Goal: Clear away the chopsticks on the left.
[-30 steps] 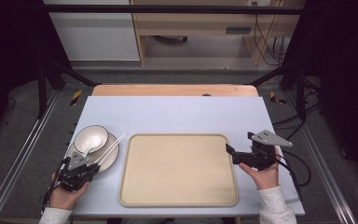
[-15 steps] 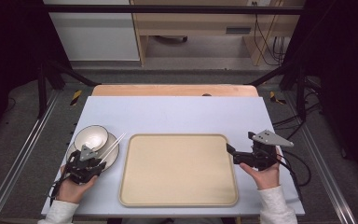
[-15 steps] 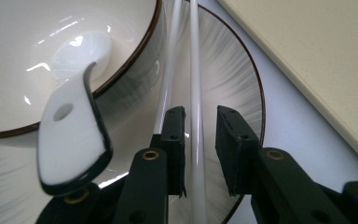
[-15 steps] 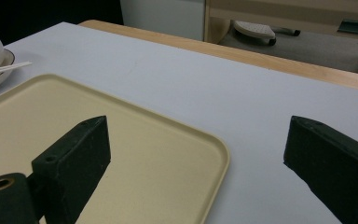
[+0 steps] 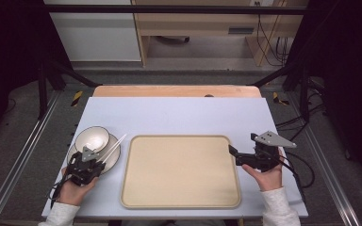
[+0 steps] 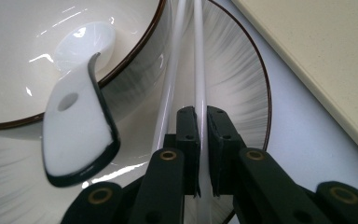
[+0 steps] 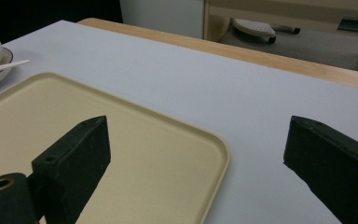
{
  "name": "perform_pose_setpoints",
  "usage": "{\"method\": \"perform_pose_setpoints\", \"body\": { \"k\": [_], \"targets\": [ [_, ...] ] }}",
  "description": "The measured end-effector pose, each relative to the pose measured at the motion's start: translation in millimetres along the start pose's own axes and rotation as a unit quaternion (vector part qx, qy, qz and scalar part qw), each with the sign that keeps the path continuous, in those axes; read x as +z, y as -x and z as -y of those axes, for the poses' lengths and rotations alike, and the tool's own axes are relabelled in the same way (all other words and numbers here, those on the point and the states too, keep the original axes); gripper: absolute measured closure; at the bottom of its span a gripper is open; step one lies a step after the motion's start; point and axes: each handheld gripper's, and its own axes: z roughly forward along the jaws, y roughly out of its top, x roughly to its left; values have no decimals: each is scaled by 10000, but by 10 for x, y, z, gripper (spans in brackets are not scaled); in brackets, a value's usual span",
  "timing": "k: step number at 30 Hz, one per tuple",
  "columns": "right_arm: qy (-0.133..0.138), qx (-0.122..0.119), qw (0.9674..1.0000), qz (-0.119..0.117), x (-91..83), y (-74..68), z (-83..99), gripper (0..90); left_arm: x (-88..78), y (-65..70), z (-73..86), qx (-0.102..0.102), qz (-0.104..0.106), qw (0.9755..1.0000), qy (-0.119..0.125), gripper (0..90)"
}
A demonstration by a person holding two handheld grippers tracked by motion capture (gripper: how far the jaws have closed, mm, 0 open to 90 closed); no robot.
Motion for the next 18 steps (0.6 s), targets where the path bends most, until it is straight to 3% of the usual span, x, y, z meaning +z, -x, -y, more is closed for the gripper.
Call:
{"method": "perform_pose_setpoints", "body": {
  "k": [10,18],
  "targets": [
    [22,14,10000,8,-16,4,-5,75,-83,58,-15,-34,-30,9999,126,845],
    [49,24,10000,23,-34,11,-11,73,-232,101,-26,-273,-68,9982,524,845]
  ]
}}
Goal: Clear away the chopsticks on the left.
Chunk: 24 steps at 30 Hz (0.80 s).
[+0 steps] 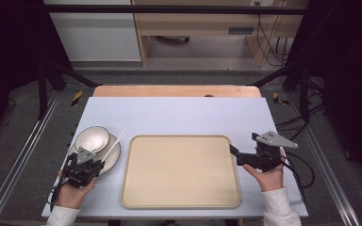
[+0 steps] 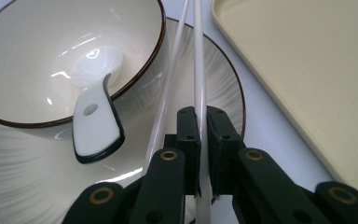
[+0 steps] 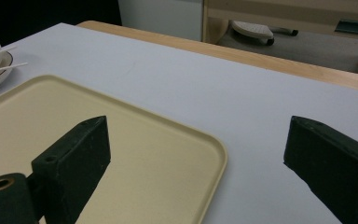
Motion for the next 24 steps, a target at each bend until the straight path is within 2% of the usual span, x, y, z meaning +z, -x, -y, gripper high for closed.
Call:
{"method": "perform_pose_setpoints", "body": {
  "k": [4,9,13,17,24],
  "targets": [
    [25,-14,10000,6,-10,6,-1,72,-45,59,-12,-82,31,9998,169,845],
    [38,8,10000,17,-15,8,-3,72,-71,195,-29,-219,37,9989,403,845],
    [28,17,10000,2,-12,4,-2,71,-72,259,-28,-291,12,9984,475,845],
    [64,11,10000,20,-28,15,-6,68,-77,374,-29,-457,-22,9973,570,845],
    [129,33,9999,43,-58,35,-13,62,-81,509,-66,-483,-86,9964,688,845]
  ]
}}
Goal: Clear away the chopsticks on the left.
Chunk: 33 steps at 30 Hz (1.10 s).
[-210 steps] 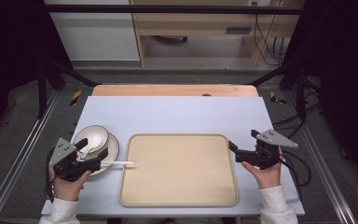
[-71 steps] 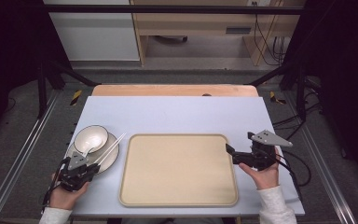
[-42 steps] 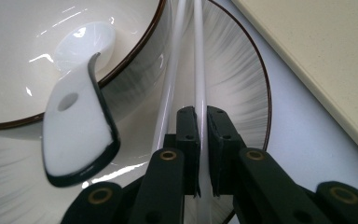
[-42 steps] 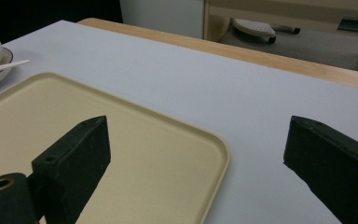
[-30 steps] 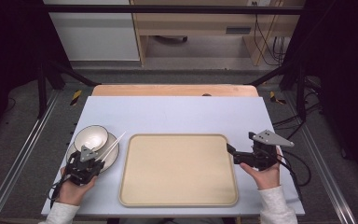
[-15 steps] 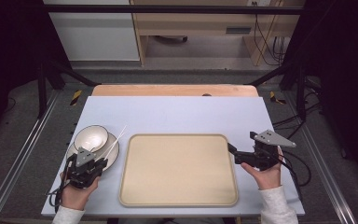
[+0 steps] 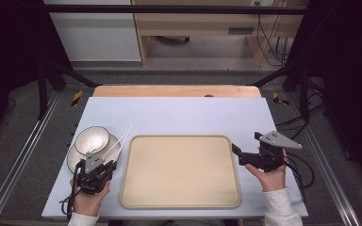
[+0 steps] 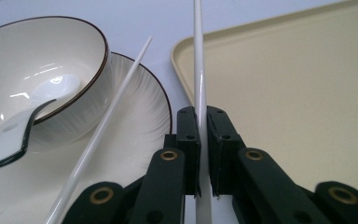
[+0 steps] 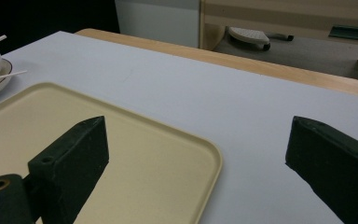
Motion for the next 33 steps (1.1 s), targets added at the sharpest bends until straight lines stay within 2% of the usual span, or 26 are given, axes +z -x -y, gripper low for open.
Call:
{"method": "perform_pose_setpoints", "body": {
  "k": [8,12,13,15,20,31,33],
  "targets": [
    [3,7,10000,2,-3,17,5,57,-7,211,-90,-230,-10,9995,224,845],
    [-3,3,10000,-25,-2,18,7,58,6,310,-104,-324,-28,9991,253,845],
    [-5,16,10000,-33,2,11,9,58,10,353,-85,-460,-19,9985,312,844],
    [-8,21,10000,-34,7,5,12,58,22,390,-48,-583,-28,9977,333,845],
    [-47,8,10000,-47,25,1,20,59,69,441,48,-752,-78,9966,316,844],
    [-45,10,10000,-36,23,11,24,61,226,526,210,-1010,-210,9940,359,844],
    [-58,-1,10000,-31,25,11,26,61,246,535,223,-998,-232,9942,335,844]
  ]
}}
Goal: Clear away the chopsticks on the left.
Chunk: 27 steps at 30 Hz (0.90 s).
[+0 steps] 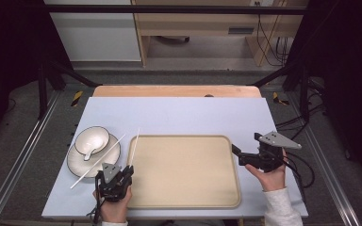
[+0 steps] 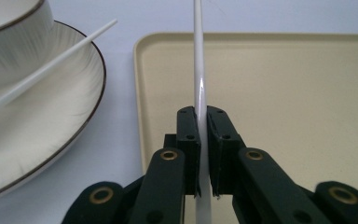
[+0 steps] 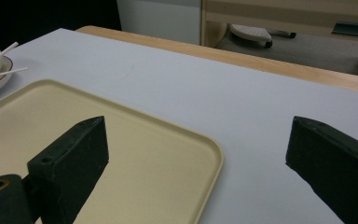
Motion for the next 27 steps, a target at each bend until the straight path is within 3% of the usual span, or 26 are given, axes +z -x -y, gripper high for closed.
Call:
{"method": "perform_pose_setpoints", "body": {
  "k": [10,27],
  "targets": [
    [-55,-2,10000,-5,26,-16,9,62,133,3,87,-55,-107,9997,-229,844],
    [-94,-16,10000,3,44,-20,16,62,265,44,59,-21,-284,9976,-631,842]
  ]
}}
